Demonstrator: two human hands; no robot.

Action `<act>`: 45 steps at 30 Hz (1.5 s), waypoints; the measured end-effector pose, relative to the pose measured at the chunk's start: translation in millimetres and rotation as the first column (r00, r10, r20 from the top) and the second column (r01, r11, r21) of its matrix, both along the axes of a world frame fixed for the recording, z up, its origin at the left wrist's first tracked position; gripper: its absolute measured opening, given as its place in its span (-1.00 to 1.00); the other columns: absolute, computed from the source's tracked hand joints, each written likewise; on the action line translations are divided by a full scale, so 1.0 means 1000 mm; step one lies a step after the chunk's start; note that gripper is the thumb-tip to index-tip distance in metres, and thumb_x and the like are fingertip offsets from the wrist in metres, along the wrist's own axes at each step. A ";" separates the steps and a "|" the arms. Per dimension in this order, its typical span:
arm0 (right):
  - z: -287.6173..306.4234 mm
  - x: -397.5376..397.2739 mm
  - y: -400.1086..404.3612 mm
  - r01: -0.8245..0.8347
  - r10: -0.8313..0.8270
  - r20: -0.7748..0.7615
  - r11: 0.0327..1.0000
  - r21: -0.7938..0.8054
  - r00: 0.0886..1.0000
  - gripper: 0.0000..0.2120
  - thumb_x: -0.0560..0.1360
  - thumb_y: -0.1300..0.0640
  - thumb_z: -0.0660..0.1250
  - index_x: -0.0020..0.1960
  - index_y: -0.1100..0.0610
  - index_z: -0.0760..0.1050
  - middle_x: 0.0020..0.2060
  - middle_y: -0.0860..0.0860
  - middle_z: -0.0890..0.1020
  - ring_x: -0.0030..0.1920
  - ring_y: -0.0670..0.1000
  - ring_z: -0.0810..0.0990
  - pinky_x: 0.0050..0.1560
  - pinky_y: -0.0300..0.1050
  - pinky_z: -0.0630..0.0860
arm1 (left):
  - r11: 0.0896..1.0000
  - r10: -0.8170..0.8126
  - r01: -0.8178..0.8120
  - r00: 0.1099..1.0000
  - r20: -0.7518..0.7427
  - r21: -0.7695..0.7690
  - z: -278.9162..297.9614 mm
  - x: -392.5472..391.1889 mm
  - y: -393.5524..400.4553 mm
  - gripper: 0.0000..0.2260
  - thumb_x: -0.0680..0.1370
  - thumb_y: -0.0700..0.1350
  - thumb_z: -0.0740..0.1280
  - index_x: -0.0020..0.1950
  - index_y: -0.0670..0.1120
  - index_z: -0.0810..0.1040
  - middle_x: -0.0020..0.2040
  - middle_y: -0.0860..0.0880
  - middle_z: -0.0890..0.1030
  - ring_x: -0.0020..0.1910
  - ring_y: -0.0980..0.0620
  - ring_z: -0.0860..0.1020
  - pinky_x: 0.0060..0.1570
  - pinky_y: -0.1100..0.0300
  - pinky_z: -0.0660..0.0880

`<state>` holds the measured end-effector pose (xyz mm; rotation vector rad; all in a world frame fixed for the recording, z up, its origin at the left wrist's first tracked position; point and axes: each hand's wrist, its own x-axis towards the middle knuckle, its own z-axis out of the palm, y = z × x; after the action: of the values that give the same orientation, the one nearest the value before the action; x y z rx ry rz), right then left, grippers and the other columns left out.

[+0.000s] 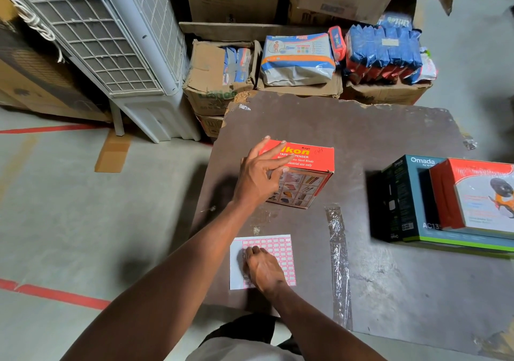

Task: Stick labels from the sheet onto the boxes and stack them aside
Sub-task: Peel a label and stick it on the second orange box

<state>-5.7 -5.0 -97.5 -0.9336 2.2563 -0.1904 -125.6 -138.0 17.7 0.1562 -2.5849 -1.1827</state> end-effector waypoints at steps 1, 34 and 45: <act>0.000 0.000 -0.001 -0.007 0.007 0.001 1.000 0.010 1.000 -0.60 0.69 0.16 0.11 0.48 0.29 0.26 0.33 0.26 0.47 0.28 0.26 0.48 0.28 0.12 0.44 | 1.000 0.001 -0.001 1.000 0.000 -0.003 0.000 0.000 0.000 -0.63 0.56 -0.15 0.46 0.34 0.11 0.61 0.46 0.10 0.50 0.59 0.04 0.20 0.32 -0.29 0.46; -0.004 -0.001 0.002 0.009 -0.008 0.015 1.000 -0.011 1.000 -0.70 0.64 0.20 0.18 0.36 0.23 0.37 0.25 0.21 0.52 0.22 0.23 0.51 0.20 0.10 0.44 | 1.000 0.004 -0.004 1.000 -0.010 0.011 0.004 -0.005 0.000 -0.67 0.56 -0.05 0.39 0.34 0.11 0.61 0.45 0.09 0.51 0.58 0.01 0.22 0.31 -0.33 0.44; -0.009 0.014 0.000 -0.032 0.034 -0.086 0.999 0.020 0.996 -0.56 0.68 0.30 0.08 0.53 0.35 0.14 0.35 0.33 0.41 0.29 0.30 0.44 0.23 0.14 0.50 | 1.000 0.003 -0.003 1.000 0.003 0.009 0.005 -0.005 0.000 -0.67 0.57 -0.01 0.36 0.34 0.11 0.60 0.45 0.08 0.51 0.58 -0.01 0.23 0.30 -0.34 0.45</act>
<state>8.5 -5.0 -106.9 -0.9857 2.3159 -0.1159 -130.3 -138.1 22.9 0.1644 -2.5814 -1.1946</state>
